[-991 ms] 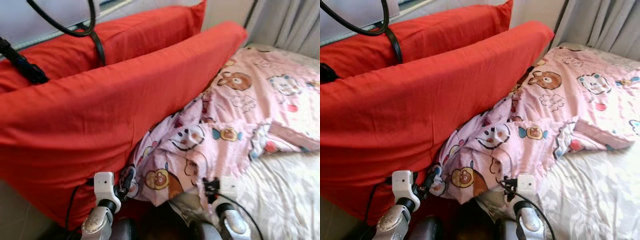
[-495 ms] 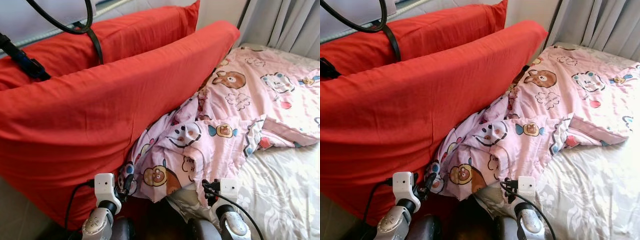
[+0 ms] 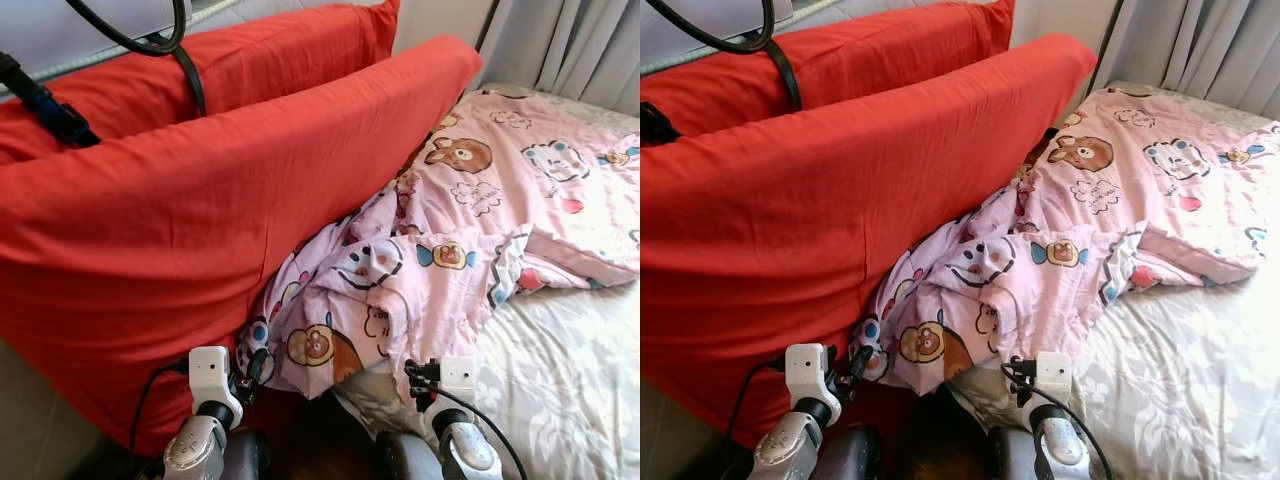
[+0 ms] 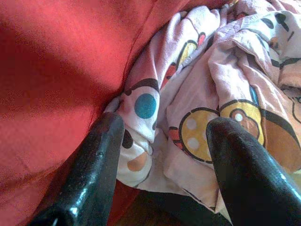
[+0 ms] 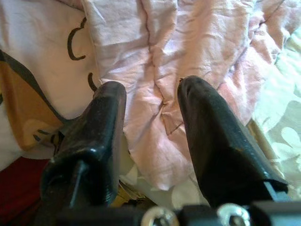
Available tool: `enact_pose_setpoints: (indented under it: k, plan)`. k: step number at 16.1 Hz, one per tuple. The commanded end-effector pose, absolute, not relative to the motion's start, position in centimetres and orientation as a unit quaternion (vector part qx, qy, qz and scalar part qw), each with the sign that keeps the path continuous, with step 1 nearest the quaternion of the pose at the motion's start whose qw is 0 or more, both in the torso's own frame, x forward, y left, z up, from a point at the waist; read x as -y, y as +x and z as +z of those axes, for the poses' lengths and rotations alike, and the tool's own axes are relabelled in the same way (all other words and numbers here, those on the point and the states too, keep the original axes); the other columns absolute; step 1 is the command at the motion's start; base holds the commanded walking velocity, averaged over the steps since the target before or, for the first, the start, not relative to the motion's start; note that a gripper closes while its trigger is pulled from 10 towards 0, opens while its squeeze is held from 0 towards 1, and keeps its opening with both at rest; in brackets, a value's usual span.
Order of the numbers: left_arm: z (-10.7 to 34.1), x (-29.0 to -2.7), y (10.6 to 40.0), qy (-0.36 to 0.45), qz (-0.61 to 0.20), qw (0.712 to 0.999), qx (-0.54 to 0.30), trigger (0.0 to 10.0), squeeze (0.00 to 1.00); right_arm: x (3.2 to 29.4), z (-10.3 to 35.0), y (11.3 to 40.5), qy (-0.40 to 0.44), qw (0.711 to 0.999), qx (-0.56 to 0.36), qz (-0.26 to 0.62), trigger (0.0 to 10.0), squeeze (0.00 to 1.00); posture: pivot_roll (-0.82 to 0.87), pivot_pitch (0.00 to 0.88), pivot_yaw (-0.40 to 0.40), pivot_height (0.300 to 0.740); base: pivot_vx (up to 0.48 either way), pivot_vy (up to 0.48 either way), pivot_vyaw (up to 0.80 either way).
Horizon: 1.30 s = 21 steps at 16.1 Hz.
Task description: Clean up the room
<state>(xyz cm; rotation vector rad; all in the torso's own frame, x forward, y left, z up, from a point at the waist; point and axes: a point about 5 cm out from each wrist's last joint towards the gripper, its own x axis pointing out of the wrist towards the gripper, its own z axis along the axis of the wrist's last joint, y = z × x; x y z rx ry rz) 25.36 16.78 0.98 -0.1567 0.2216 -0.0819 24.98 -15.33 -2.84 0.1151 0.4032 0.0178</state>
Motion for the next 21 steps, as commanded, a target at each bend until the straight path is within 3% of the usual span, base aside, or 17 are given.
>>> enact_pose_setpoints:
  k: [1, 2, 3, 9, 16, 17, 18, 21]
  plan:
    - [0.9, -16.7, 25.2, -0.075, -0.045, 0.989, -0.118, 10.0, 0.00, 15.5, -3.0, 24.8, 0.054, 0.977, -0.206, 0.006, 10.0, 0.00, 0.00, 0.116, -0.024, 0.607, 0.000, 0.000, 0.00]
    - [0.9, -16.8, 25.1, -0.074, -0.044, 0.989, -0.118, 10.0, 0.00, 15.4, -3.0, 24.8, 0.058, 0.977, -0.207, 0.008, 10.0, 0.59, 0.00, 0.117, -0.024, 0.607, 0.000, 0.000, 0.00]
    - [0.9, -16.8, 25.1, -0.074, -0.044, 0.989, -0.117, 10.0, 0.00, 15.4, -3.0, 24.9, 0.056, 0.976, -0.208, 0.007, 10.0, 1.00, 0.00, 0.117, -0.024, 0.607, 0.000, 0.000, 0.00]
    - [1.6, -17.3, 25.6, -0.066, -0.042, 0.991, -0.111, 10.0, 0.00, 16.0, -3.1, 25.4, 0.028, 0.972, -0.234, -0.010, 10.0, 1.00, 0.02, 0.148, -0.015, 0.607, 0.000, 0.000, 0.00]
    - [3.2, -17.7, 26.4, -0.057, -0.048, 0.993, -0.091, 10.0, 0.00, 17.2, -2.6, 26.5, 0.066, 0.964, -0.247, -0.068, 10.0, 1.00, 0.04, 0.214, -0.006, 0.607, 0.000, 0.000, 0.00]
    - [3.3, -17.7, 26.0, -0.056, -0.049, 0.993, -0.088, 10.0, 0.00, 17.2, -2.5, 26.6, 0.066, 0.965, -0.246, -0.067, 10.0, 0.07, 0.05, 0.228, -0.005, 0.607, 0.000, 0.000, 0.00]
    - [3.4, -17.8, 25.7, -0.056, -0.050, 0.993, -0.087, 10.0, 0.00, 17.1, -2.4, 26.7, 0.067, 0.965, -0.243, -0.066, 10.0, 0.00, 0.05, 0.243, -0.006, 0.607, 0.000, 0.000, 0.00]
    - [3.8, -17.9, 24.6, -0.054, -0.049, 0.994, -0.086, 10.0, 0.00, 17.6, -1.5, 27.9, 0.091, 0.965, -0.231, -0.084, 10.0, 0.00, 0.06, 0.284, -0.009, 0.607, 0.000, 0.000, 0.00]
